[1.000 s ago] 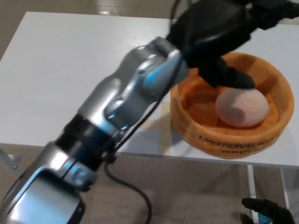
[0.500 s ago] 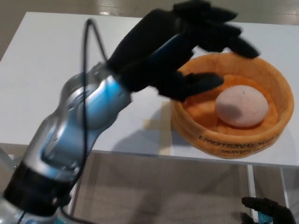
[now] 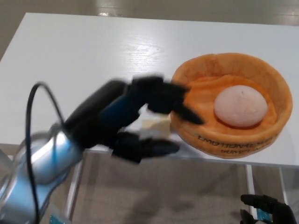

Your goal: Use the left hand to pick up the pink round toy on the left and place it inside the orange plate on the desk.

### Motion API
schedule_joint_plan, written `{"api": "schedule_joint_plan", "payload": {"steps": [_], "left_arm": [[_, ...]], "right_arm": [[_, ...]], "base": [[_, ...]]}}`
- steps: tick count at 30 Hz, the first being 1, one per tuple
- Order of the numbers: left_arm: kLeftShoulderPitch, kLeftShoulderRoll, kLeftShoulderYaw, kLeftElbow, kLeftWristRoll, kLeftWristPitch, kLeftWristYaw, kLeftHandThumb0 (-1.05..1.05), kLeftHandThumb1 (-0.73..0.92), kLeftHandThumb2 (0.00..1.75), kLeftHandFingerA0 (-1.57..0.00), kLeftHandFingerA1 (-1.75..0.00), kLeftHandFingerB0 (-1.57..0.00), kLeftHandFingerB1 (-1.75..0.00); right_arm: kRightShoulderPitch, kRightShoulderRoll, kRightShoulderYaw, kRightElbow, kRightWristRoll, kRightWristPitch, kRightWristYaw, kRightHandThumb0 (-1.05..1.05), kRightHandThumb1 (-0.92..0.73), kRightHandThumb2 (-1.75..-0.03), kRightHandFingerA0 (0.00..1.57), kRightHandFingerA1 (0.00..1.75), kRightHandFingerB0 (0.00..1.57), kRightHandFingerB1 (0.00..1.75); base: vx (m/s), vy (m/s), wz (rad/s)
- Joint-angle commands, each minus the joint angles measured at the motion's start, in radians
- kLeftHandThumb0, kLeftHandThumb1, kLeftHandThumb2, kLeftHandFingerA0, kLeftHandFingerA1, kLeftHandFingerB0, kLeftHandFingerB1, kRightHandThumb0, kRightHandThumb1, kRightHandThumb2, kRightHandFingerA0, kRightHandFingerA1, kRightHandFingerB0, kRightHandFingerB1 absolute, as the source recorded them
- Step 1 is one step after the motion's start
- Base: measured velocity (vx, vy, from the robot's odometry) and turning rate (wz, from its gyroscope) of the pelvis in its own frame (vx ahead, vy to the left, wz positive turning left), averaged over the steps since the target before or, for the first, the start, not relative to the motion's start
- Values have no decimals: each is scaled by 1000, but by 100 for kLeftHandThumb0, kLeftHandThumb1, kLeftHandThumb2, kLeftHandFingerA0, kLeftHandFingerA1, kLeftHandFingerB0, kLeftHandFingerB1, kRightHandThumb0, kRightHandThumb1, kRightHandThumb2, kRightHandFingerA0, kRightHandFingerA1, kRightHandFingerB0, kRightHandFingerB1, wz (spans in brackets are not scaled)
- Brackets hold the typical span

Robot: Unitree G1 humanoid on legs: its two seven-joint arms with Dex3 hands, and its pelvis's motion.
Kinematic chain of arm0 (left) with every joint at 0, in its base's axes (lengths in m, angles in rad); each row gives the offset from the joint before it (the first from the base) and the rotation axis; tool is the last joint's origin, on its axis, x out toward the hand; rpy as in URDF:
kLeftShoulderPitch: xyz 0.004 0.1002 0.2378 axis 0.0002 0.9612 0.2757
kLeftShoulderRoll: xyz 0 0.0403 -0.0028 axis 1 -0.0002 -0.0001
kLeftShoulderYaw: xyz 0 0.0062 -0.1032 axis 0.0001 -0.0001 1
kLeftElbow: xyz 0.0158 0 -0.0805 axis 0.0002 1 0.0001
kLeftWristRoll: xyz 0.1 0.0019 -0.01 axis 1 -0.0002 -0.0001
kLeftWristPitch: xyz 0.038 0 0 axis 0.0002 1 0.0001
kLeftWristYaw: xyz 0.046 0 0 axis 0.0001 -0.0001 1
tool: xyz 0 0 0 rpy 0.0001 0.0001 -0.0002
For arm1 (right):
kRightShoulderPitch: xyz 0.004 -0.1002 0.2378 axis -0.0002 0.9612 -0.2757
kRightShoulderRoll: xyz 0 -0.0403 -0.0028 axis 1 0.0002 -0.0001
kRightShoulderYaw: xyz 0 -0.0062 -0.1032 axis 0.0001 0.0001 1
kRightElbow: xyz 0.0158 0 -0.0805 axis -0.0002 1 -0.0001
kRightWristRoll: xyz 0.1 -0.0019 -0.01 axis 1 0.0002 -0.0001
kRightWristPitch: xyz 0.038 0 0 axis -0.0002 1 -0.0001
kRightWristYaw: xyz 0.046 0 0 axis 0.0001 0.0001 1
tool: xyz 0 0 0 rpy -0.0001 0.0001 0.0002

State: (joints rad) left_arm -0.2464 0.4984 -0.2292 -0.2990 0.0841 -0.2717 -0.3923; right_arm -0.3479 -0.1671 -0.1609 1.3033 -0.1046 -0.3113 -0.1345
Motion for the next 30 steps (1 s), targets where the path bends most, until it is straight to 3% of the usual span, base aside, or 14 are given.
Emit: {"api": "schedule_joint_plan", "payload": {"steps": [1, 3, 4, 5, 10, 16, 20, 21, 24, 25, 29, 30], "left_arm": [[452, 93, 31, 166, -321, 28, -269, 11, 75, 76, -47, -39, -70, -47], [453, 83, 28, 207, -288, 22, -252, 11, 75, 76, -47, -39, -70, -47], [428, 55, 15, 350, -202, -32, -204, 0, 79, 67, -49, -40, -68, -45], [397, 31, -2, 507, -60, -106, -88, -1, 73, 69, -56, -42, -68, -44], [347, -11, -15, 745, 95, -179, 104, 3, 72, 68, -63, -44, -65, -43], [304, -52, -12, 957, 172, -215, 304, 9, 68, 70, -61, -44, -63, -44], [260, -56, -26, 1100, 232, -168, 456, -1, 76, 62, -58, -42, -55, -36], [236, -59, -27, 1160, 241, -150, 501, -1, 74, 62, -64, -59, -57, -38], [217, -63, -24, 1205, 238, -138, 526, -3, 73, 62, -61, -49, -55, -37], [195, -85, 17, 1253, 177, -106, 512, -9, 71, 61, -53, -39, -53, -37], [161, -120, 86, 1331, 85, -82, 484, -10, 67, 60, -50, -39, -51, -36], [155, -129, 105, 1344, 61, -83, 466, -15, 63, 63, -44, -41, -44, -36]], "right_arm": [[30, -20, 19, 12, -11, 15, 18, -31, -59, -56, 78, 63, 70, 54], [31, -20, 19, 12, -10, 14, 18, -31, -59, -56, 78, 63, 70, 54], [28, -20, 18, 13, -9, 20, 14, -32, -58, -57, 81, 64, 70, 53], [27, -19, 20, 13, -9, 22, 14, -32, -59, -56, 80, 65, 70, 54], [26, -16, 24, 12, -9, 20, 10, -32, -59, -57, 80, 66, 71, 55], [31, -17, 24, 12, -5, 18, 17, -32, -59, -57, 80, 64, 70, 54], [31, -22, 29, 13, -7, 15, 15, -33, -58, -57, 81, 65, 70, 54], [31, -24, 29, 12, -6, 13, 18, -33, -58, -57, 81, 67, 70, 54], [29, -25, 30, 12, -5, 18, 19, -32, -59, -57, 81, 64, 70, 53], [28, -25, 31, 13, -6, 18, 15, -33, -58, -57, 82, 66, 71, 55], [28, -23, 34, 12, -6, 18, 10, -32, -58, -56, 81, 64, 71, 54], [28, -22, 33, 12, -4, 17, 12, -32, -59, -57, 80, 63, 70, 54]], "base": [[0, 0, 0], [0, 0, 0], [0, 0, 0], [0, 0, 0], [0, 0, 0], [0, 0, 0], [0, 0, 0], [0, 0, 0], [0, 0, 0], [0, 0, 0], [0, 0, 0], [0, 0, 0]]}}
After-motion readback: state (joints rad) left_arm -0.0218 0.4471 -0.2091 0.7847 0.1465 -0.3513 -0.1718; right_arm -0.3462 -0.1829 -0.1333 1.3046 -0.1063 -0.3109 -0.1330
